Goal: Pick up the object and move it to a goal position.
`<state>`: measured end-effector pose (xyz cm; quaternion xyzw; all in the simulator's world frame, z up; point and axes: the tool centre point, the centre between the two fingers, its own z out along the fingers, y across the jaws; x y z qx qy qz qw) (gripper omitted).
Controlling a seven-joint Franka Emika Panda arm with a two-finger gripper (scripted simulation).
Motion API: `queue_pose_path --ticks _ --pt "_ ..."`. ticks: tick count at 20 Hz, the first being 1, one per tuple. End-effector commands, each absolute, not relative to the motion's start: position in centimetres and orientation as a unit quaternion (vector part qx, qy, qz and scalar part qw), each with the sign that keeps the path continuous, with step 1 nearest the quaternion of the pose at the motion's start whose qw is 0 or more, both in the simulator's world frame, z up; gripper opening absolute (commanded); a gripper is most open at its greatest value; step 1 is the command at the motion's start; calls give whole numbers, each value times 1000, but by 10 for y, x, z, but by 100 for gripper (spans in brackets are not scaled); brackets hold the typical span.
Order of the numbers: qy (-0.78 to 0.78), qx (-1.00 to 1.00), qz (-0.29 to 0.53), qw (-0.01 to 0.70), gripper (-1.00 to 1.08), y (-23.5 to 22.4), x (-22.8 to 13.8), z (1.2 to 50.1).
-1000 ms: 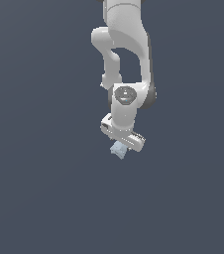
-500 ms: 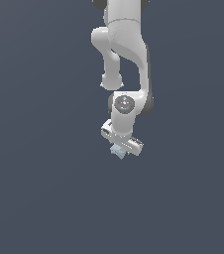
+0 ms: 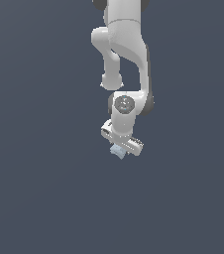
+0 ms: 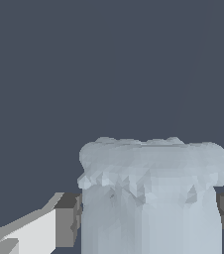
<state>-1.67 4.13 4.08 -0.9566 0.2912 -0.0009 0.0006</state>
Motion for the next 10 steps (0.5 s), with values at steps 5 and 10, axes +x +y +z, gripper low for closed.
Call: queue_pose_path --ticks 5,10 --pt "292 -957 -1 1 -100 41 -14 44" --pt "292 -957 -1 1 -100 41 -4 59"
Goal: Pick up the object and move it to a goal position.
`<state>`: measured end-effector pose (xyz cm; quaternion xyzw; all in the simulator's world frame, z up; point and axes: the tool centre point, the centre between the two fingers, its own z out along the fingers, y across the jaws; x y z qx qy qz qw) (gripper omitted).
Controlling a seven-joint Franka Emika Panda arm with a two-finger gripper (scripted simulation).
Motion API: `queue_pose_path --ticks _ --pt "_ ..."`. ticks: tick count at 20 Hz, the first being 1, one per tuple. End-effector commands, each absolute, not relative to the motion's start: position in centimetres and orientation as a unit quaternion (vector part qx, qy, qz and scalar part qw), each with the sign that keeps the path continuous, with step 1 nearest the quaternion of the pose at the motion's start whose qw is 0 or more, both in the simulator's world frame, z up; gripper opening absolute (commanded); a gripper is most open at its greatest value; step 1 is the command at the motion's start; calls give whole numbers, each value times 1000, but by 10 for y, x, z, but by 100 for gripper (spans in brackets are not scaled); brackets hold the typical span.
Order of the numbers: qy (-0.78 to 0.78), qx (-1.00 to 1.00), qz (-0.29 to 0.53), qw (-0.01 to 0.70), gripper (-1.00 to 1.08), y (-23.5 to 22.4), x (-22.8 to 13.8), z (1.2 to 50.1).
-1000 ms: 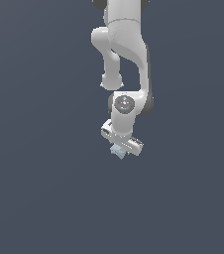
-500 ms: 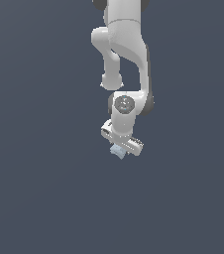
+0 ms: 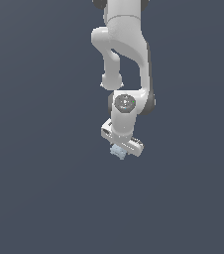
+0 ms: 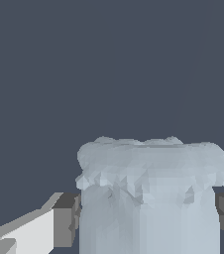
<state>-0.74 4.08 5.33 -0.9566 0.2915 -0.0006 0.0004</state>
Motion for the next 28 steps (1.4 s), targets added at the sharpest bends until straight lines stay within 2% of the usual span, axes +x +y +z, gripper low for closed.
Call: queue_pose_path --ticks 1,16,28 --pt "292 -957 -1 0 -100 41 0 63" --pt "292 -957 0 0 -100 41 66 148" --pt "291 -957 0 0 -100 42 88 173"
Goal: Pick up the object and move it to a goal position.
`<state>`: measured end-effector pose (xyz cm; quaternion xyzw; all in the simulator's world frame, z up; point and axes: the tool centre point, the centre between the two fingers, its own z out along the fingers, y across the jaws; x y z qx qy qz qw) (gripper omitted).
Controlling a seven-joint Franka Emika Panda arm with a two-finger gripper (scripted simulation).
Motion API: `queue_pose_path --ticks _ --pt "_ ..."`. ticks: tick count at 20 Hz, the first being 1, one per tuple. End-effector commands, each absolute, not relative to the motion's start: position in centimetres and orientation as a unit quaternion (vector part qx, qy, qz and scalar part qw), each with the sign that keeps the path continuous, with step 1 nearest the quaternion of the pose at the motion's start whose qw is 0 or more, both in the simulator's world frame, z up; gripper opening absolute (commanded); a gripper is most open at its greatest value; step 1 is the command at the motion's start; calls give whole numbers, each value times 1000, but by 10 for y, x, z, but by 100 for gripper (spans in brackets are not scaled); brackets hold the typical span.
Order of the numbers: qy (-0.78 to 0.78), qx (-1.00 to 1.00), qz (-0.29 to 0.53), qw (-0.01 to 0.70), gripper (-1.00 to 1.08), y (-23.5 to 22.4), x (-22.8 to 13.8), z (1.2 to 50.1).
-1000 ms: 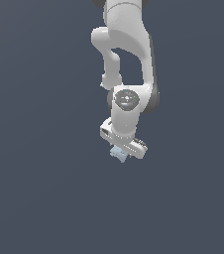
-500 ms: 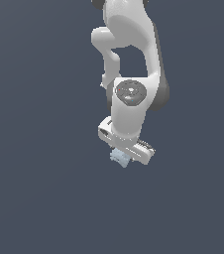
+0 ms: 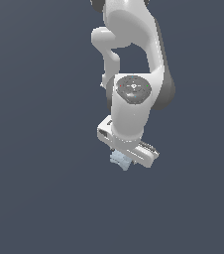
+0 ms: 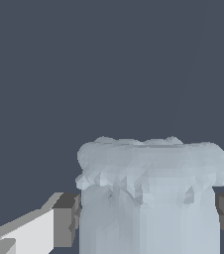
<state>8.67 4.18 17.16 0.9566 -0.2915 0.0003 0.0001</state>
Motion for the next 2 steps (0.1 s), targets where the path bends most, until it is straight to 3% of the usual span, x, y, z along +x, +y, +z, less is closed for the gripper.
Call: queue_pose_path --ticks 1,2 --pt "-291 957 0 0 -100 42 88 173" --pt "-291 957 0 0 -100 42 88 173"
